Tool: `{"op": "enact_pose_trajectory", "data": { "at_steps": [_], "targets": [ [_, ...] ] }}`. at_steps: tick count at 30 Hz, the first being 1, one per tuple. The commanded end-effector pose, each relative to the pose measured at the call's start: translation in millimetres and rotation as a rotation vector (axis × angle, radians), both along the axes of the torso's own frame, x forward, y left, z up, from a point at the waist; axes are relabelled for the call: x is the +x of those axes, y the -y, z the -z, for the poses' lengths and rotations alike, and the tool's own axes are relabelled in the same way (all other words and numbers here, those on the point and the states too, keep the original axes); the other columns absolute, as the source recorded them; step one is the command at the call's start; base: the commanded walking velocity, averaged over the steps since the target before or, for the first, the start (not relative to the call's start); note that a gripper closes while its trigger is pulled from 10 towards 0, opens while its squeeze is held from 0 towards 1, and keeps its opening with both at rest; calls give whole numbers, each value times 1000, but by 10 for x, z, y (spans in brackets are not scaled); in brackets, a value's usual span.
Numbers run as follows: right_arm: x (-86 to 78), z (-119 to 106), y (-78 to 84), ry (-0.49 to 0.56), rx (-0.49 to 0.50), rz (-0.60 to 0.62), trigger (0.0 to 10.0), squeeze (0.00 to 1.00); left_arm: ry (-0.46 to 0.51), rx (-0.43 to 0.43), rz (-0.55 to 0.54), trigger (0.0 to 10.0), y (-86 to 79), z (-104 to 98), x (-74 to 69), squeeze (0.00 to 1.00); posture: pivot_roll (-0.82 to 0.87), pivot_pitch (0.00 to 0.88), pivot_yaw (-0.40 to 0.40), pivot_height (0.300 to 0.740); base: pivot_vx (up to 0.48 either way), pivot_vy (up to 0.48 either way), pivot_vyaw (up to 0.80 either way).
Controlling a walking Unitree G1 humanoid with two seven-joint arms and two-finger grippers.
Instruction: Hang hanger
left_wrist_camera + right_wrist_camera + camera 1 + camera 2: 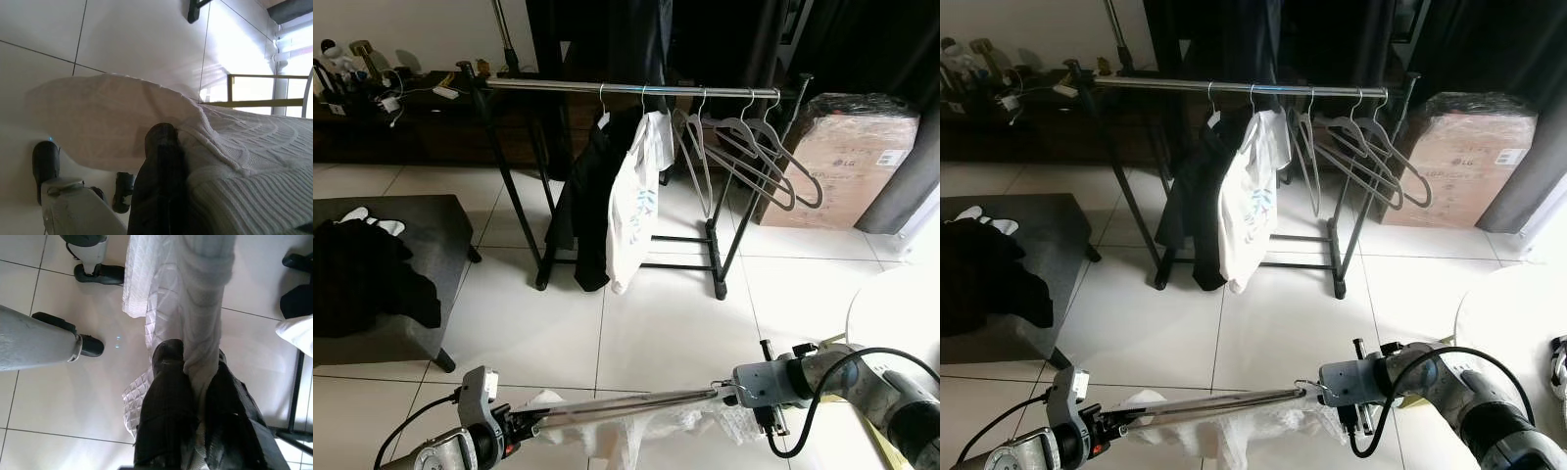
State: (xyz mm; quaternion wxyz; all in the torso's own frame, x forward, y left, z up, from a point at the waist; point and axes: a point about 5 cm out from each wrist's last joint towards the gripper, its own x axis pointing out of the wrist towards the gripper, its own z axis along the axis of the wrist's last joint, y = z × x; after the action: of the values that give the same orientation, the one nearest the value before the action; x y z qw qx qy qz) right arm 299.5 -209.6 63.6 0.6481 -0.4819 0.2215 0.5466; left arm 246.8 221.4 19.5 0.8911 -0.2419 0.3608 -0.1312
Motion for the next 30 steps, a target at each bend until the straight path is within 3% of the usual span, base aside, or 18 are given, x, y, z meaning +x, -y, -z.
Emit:
{"op": "enact_pose_trajectory", "data": {
  "at_steps": [1, 6, 14, 22, 25, 30],
  "targets": [
    [-92, -55, 707, -44, -199, 202, 0, 0, -48, 168, -106, 0, -478, -8, -133, 0, 74, 178, -14, 740, 0, 0, 0],
    [-90, -101, 833, -37, -253, 227, 0, 0, -66, 236, -105, 0, -546, 7, -158, 0, 77, 181, -13, 740, 0, 0, 0],
    [-105, -181, 970, -47, -304, 227, 0, 0, -57, 260, -152, 0, -660, -25, -146, 0, 72, 183, -16, 740, 0, 0, 0],
    [-104, 75, 648, -96, -336, 150, 0, 0, 84, 198, -8, 0, -340, -283, 52, 0, 80, 183, -15, 740, 0, 0, 0],
    [-30, 120, 460, -87, -213, 239, 0, 0, 117, 162, 114, 0, -181, -369, 56, 0, 82, 182, -14, 740, 0, 0, 0],
    [66, 186, 208, -70, -110, 341, 0, 0, 138, 141, 290, 0, 85, -421, -2, 0, 82, 177, -12, 740, 0, 0, 0]
  ]
}}
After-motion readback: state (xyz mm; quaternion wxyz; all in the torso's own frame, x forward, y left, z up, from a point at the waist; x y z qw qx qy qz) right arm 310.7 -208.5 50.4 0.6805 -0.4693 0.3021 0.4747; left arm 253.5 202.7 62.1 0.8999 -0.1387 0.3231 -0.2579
